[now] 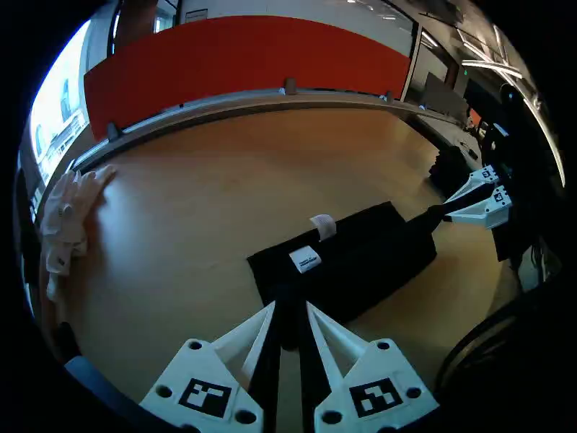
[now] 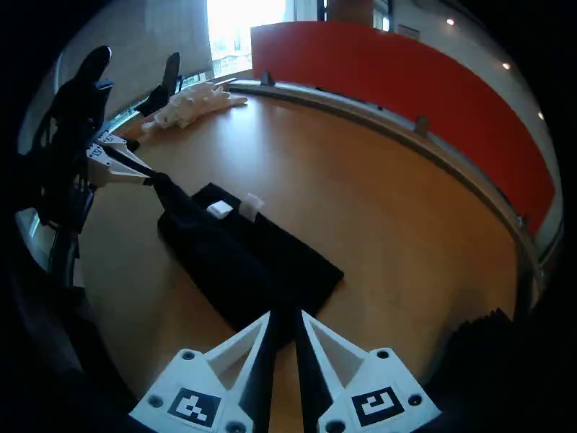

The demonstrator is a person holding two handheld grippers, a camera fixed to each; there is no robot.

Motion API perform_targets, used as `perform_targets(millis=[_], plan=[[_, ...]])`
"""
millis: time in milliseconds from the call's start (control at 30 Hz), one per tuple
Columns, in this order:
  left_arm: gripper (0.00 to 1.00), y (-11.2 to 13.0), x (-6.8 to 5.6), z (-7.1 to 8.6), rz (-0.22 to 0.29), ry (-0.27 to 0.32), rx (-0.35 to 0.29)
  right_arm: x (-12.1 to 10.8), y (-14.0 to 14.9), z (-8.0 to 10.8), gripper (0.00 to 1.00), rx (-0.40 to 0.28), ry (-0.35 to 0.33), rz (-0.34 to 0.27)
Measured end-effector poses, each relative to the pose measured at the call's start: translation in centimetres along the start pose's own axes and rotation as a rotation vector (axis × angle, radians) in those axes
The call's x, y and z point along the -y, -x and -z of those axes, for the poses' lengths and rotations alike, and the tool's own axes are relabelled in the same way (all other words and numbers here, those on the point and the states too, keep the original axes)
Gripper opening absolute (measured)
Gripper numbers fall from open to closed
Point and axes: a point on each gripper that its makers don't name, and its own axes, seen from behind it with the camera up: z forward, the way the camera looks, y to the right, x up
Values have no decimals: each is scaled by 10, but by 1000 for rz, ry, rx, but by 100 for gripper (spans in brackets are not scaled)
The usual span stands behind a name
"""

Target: Fold towel

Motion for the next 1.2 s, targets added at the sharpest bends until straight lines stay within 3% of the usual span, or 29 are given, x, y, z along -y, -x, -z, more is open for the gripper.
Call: perform_targets(millis=[667, 900, 1200], plan=[[14, 15, 11, -48, 17, -22, 22, -15, 22, -43, 17, 56, 20, -47], [16, 15, 15, -55, 4, -42, 27, -19, 20, -47, 22, 53, 45, -60], [41, 16, 26, -61, 0, -81, 34, -31, 17, -55, 41, 43, 98, -95]])
